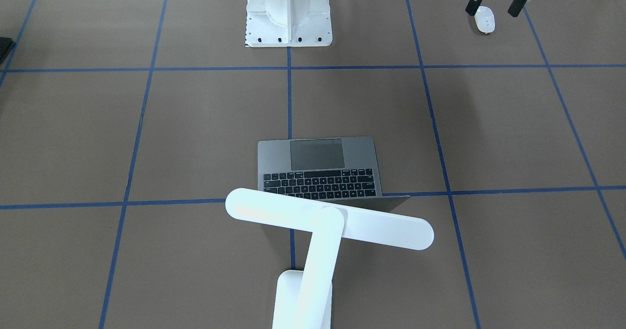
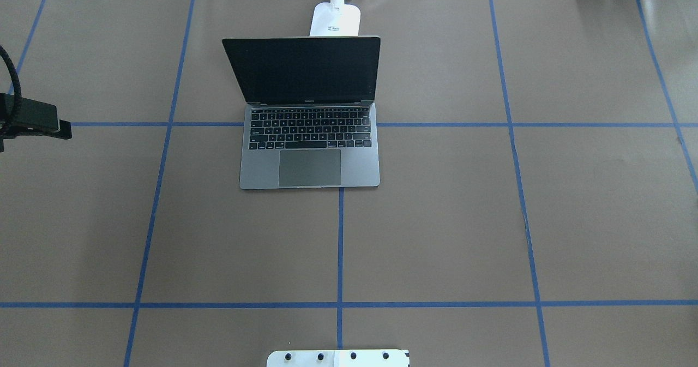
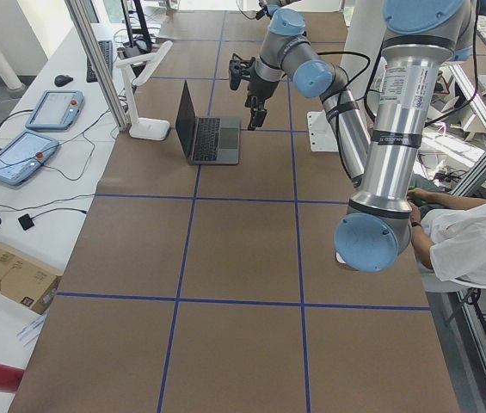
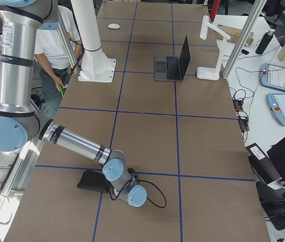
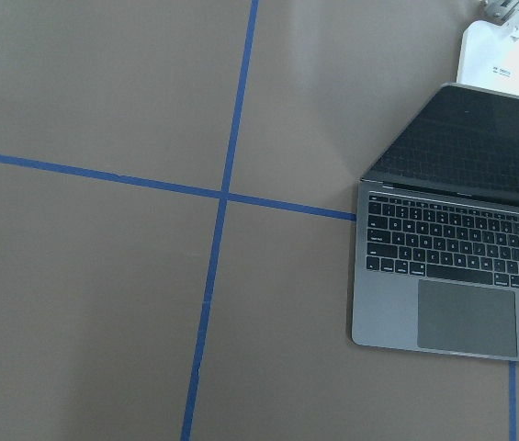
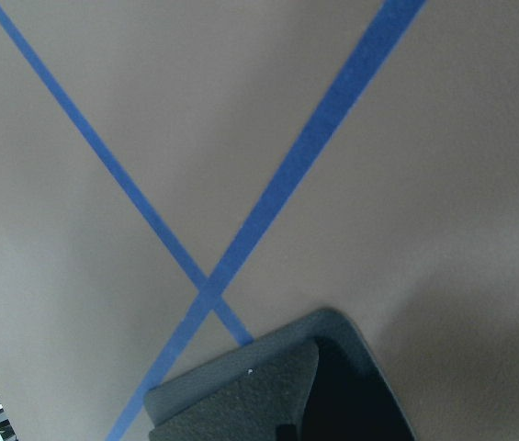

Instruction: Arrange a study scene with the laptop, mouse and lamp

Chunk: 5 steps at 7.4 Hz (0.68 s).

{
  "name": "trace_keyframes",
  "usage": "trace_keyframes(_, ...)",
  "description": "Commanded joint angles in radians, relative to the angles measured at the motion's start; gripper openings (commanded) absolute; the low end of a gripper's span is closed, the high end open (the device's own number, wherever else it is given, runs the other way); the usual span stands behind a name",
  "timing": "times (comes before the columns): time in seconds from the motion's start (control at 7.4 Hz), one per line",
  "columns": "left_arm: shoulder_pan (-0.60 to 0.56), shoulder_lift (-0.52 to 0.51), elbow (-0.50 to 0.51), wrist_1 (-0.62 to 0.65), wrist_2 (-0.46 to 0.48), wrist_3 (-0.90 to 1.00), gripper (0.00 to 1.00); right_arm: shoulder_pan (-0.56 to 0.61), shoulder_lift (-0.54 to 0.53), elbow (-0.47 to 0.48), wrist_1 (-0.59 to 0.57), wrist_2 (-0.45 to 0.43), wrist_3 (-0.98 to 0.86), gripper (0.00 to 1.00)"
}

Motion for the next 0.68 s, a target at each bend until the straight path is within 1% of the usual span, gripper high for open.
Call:
trace_keyframes(0.0,0.000,-0.001,0.002,0.001,0.000,-0.001,1.00,0.001,0.008,0.128,-0.221,-0.002,-0.044,0.00)
trace_keyframes(0.27,0.000,0.000,0.002,0.004,0.000,-0.001,1.00,0.001,0.024,0.200,-0.347,0.009,-0.052,0.00)
trace_keyframes(0.41,0.000,0.002,0.003,0.004,0.000,-0.001,1.00,0.001,0.088,0.223,-0.482,0.014,-0.054,0.00)
trace_keyframes(0.54,0.000,0.003,0.006,0.004,0.000,-0.001,1.00,0.001,0.197,0.205,-0.606,0.027,-0.043,0.00)
